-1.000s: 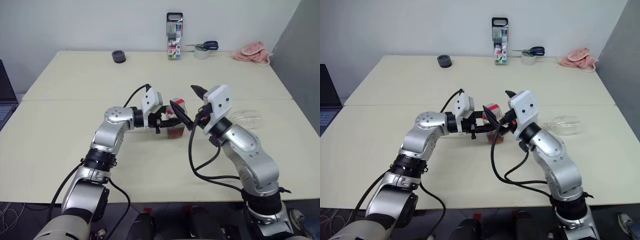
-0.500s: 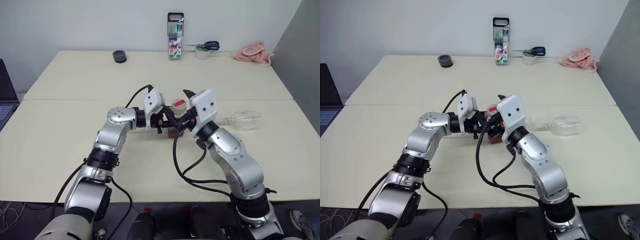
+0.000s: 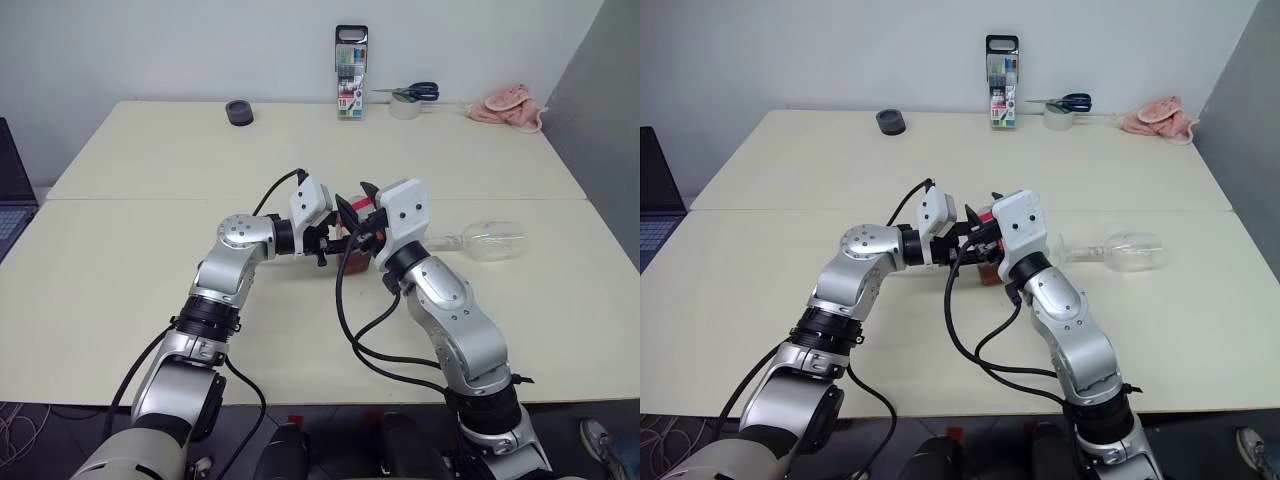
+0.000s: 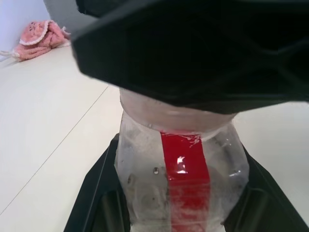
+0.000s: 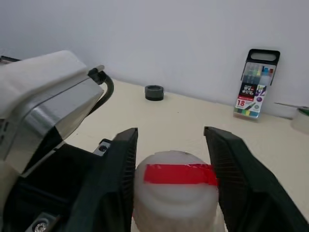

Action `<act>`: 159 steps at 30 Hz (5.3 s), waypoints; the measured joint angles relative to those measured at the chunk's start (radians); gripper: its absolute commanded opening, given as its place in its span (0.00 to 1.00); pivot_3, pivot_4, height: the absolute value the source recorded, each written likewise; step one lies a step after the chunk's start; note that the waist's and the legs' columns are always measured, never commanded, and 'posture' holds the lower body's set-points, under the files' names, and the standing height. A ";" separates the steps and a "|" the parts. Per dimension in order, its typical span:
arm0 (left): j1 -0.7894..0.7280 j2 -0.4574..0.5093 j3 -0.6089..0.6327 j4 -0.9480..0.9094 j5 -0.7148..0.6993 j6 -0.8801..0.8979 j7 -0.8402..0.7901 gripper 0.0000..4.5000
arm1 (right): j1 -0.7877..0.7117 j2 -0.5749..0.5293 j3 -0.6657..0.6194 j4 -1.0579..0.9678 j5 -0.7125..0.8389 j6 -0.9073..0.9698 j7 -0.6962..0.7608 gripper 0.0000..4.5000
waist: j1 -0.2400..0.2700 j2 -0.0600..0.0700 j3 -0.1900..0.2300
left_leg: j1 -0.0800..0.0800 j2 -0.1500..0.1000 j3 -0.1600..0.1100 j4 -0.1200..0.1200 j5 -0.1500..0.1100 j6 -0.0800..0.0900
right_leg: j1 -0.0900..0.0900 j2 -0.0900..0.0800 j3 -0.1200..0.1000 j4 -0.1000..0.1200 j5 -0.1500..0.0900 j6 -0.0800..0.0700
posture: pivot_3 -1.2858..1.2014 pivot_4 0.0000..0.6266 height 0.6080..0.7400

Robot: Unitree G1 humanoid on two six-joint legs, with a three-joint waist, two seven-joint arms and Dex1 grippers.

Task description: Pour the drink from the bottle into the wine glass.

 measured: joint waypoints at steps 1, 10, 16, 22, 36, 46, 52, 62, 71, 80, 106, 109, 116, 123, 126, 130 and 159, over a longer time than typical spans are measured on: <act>0.000 0.000 0.000 0.000 0.000 0.000 0.000 0.40 | 0.000 -0.001 0.000 0.000 0.000 0.000 0.002 0.41 | 0.000 0.000 0.000 | 0.000 0.000 0.000 0.000 0.000 0.000 | 0.000 0.000 0.000 0.000 0.000 0.000 | 0.52 0.24 1.00; 0.000 0.002 0.000 0.005 0.003 0.000 -0.006 0.40 | 0.004 -0.006 -0.006 0.000 0.014 0.007 0.024 0.41 | 0.000 0.000 0.000 | 0.000 0.000 0.000 0.000 0.000 0.000 | 0.000 0.000 0.000 0.000 0.000 0.000 | 0.52 0.24 1.00; -0.003 0.037 -0.003 0.005 -0.011 0.002 -0.094 0.40 | -0.098 -0.250 -0.043 0.082 0.156 -0.064 0.375 0.41 | -0.001 0.000 0.000 | 0.001 0.000 0.000 0.001 -0.002 0.003 | 0.001 0.001 -0.001 -0.001 0.000 0.000 | 0.52 0.24 1.00; -0.043 0.050 -0.030 0.016 -0.014 -0.001 -0.193 0.40 | -0.232 -0.423 -0.087 0.231 0.330 -0.096 0.732 0.41 | -0.001 0.000 0.000 | 0.000 0.000 0.000 0.002 -0.002 0.004 | 0.002 0.001 -0.001 0.000 0.000 0.000 | 0.52 0.24 1.00; -0.034 0.068 0.040 0.015 -0.058 0.027 -0.139 0.40 | -0.159 -0.406 -0.180 0.050 0.401 0.019 0.599 1.00 | 0.001 0.000 0.000 | -0.004 0.000 -0.002 0.005 -0.001 0.002 | 0.000 -0.001 -0.002 0.000 0.000 0.000 | 0.52 0.24 1.00; -0.033 0.071 0.038 0.012 -0.091 0.076 -0.197 0.40 | -0.115 -0.289 -0.104 0.029 0.262 0.003 0.396 1.00 | 0.000 0.000 0.000 | -0.004 0.000 -0.002 0.005 0.000 0.001 | 0.000 0.000 -0.002 0.000 0.000 0.000 | 0.52 0.24 1.00; -0.037 0.077 0.038 0.017 -0.088 0.067 -0.220 0.40 | -0.133 -0.281 -0.102 0.057 0.243 -0.017 0.380 1.00 | 0.000 0.000 0.000 | -0.004 0.000 -0.002 0.005 0.000 0.000 | 0.000 0.000 -0.002 0.000 0.000 0.000 | 0.52 0.24 1.00; -0.037 0.077 0.032 0.035 -0.084 0.058 -0.223 0.40 | -0.096 -0.329 -0.112 0.018 0.256 -0.015 0.390 1.00 | 0.000 0.000 0.000 | -0.004 0.000 -0.002 0.005 -0.001 0.002 | 0.000 0.000 -0.002 0.000 0.000 0.000 | 0.52 0.24 1.00; -0.040 0.092 0.038 0.043 -0.084 0.040 -0.230 0.40 | -0.055 -0.398 -0.174 -0.034 0.325 0.056 0.404 1.00 | 0.001 0.000 0.000 | -0.005 0.000 -0.002 0.005 -0.002 0.003 | 0.000 0.000 -0.002 0.000 0.000 0.000 | 0.52 0.24 1.00; -0.056 0.091 0.038 0.059 -0.085 0.039 -0.245 0.40 | -0.069 -0.397 -0.168 -0.124 0.406 0.127 0.426 1.00 | 0.000 0.000 0.000 | -0.004 0.000 -0.002 0.005 -0.002 0.003 | 0.000 0.000 -0.002 0.000 0.000 0.000 | 0.52 0.24 1.00; -0.060 0.089 0.038 0.049 -0.086 0.062 -0.245 0.40 | -0.138 -0.323 -0.085 0.005 0.251 0.055 0.350 1.00 | -0.001 0.000 0.000 | -0.005 0.000 -0.002 0.005 -0.002 0.003 | 0.000 0.000 -0.002 0.000 0.000 0.000 | 0.52 0.24 1.00; -0.060 0.089 0.038 0.049 -0.086 0.062 -0.245 0.40 | -0.138 -0.323 -0.087 0.005 0.254 0.061 0.350 1.00 | -0.001 0.000 0.000 | -0.005 0.000 -0.002 0.005 -0.002 0.003 | 0.000 0.000 -0.002 0.000 0.000 0.000 | 0.52 0.24 1.00; -0.059 0.089 0.038 0.049 -0.086 0.061 -0.245 0.40 | -0.132 -0.325 -0.094 -0.001 0.267 0.068 0.352 1.00 | -0.001 0.000 0.000 | -0.005 0.000 -0.002 0.005 -0.002 0.003 | 0.000 0.000 -0.002 0.000 0.000 0.000 | 0.52 0.24 1.00; -0.059 0.090 0.038 0.049 -0.086 0.057 -0.245 0.40 | -0.130 -0.330 -0.104 -0.003 0.290 0.077 0.357 1.00 | -0.001 0.000 0.000 | -0.005 0.000 -0.002 0.005 -0.002 0.003 | 0.000 0.000 -0.002 0.000 0.000 0.000 | 0.52 0.24 1.00; -0.059 0.092 0.038 0.049 -0.085 0.055 -0.245 0.40 | -0.130 -0.333 -0.105 -0.005 0.293 0.083 0.363 1.00 | -0.001 0.000 0.000 | -0.005 0.000 -0.002 0.005 -0.002 0.003 | 0.000 0.000 -0.002 0.000 0.000 0.000 | 0.52 0.24 1.00; -0.059 0.093 0.038 0.049 -0.085 0.042 -0.245 0.40 | -0.125 -0.342 -0.112 -0.023 0.299 0.090 0.371 1.00 | -0.001 0.000 0.000 | -0.005 0.000 -0.002 0.005 -0.002 0.003 | 0.000 0.000 -0.002 0.000 0.000 0.000 | 0.52 0.24 1.00; -0.040 0.091 0.037 0.033 -0.085 0.017 -0.247 0.40 | -0.148 -0.364 -0.145 -0.071 0.451 0.210 0.412 1.00 | 0.000 0.000 0.000 | -0.005 0.000 -0.002 0.005 -0.002 0.003 | 0.000 0.000 -0.002 0.000 0.000 0.000 | 0.52 0.24 1.00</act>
